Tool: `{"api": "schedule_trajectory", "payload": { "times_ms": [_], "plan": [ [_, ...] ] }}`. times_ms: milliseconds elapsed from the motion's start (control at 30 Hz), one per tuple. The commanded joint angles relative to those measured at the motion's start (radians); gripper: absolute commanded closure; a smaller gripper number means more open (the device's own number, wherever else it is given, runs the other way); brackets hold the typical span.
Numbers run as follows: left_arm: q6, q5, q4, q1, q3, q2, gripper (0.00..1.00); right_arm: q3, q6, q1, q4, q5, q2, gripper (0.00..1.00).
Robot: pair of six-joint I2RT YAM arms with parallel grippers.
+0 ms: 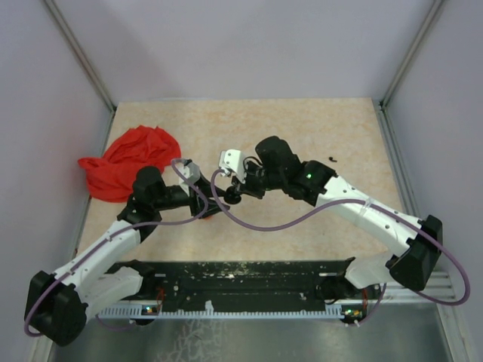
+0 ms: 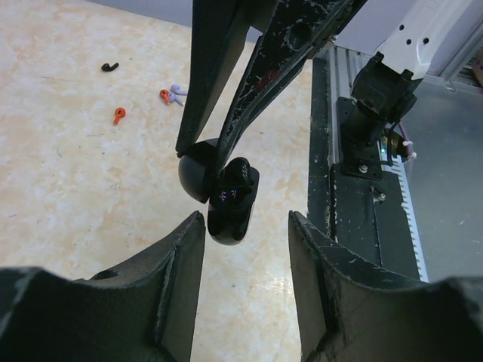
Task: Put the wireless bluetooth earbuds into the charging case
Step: Adjust the charging case.
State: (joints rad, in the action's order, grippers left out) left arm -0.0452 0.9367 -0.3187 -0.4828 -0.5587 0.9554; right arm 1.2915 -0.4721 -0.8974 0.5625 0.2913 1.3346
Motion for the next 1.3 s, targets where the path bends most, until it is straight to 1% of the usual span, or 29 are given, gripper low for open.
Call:
{"api": "schedule_trajectory", "payload": {
  "times_ms": [0, 200, 300, 433, 567, 633, 733, 867, 933, 967, 1067, 1167, 1267],
  "plan": [
    [0.036, 0.053, -0.002, -0.006, -0.018, 0.003, 0.48, 0.052, -0.010, -0.013, -0.029, -0.002, -0.006, 1.00],
    [0.047, 0.053, 0.001, -0.006, -0.010, 0.008, 0.52, 0.054, -0.010, -0.015, -0.033, 0.008, -0.010, 1.00],
    [0.041, 0.059, -0.010, -0.006, -0.012, 0.016, 0.56, 0.054, -0.010, -0.019, -0.035, 0.010, -0.009, 1.00],
    [0.030, 0.062, -0.016, -0.005, -0.013, 0.029, 0.58, 0.052, -0.009, -0.023, -0.038, 0.009, -0.006, 1.00],
    [0.034, 0.049, -0.016, -0.006, -0.011, 0.035, 0.63, 0.050, -0.008, -0.026, -0.041, 0.011, -0.006, 1.00],
    [0.039, 0.050, -0.014, -0.006, -0.009, 0.034, 0.70, 0.051, -0.008, -0.026, -0.039, 0.013, -0.007, 1.00],
    [0.061, 0.049, -0.011, -0.005, -0.005, 0.023, 0.85, 0.046, -0.007, -0.026, -0.042, 0.013, -0.011, 1.00],
    [0.167, 0.045, 0.059, -0.005, -0.013, -0.015, 0.98, 0.035, 0.007, -0.026, -0.052, 0.015, -0.023, 1.00],
    [0.244, 0.028, 0.131, -0.005, -0.024, -0.035, 1.00, 0.032, 0.017, -0.026, -0.055, 0.020, -0.030, 0.91],
    [0.279, 0.013, 0.162, -0.005, -0.030, -0.044, 1.00, 0.034, 0.022, -0.026, -0.051, 0.022, -0.030, 0.82],
    [0.398, -0.035, 0.257, -0.005, -0.050, -0.060, 1.00, 0.053, 0.041, -0.026, -0.035, 0.044, -0.038, 0.66],
    [0.461, -0.093, 0.310, -0.005, -0.053, -0.069, 1.00, 0.054, 0.065, -0.024, -0.041, 0.047, -0.057, 0.55],
    [0.478, -0.155, 0.307, -0.005, -0.034, -0.081, 1.00, 0.069, 0.089, -0.003, -0.023, 0.051, -0.066, 0.52]
  ]
}}
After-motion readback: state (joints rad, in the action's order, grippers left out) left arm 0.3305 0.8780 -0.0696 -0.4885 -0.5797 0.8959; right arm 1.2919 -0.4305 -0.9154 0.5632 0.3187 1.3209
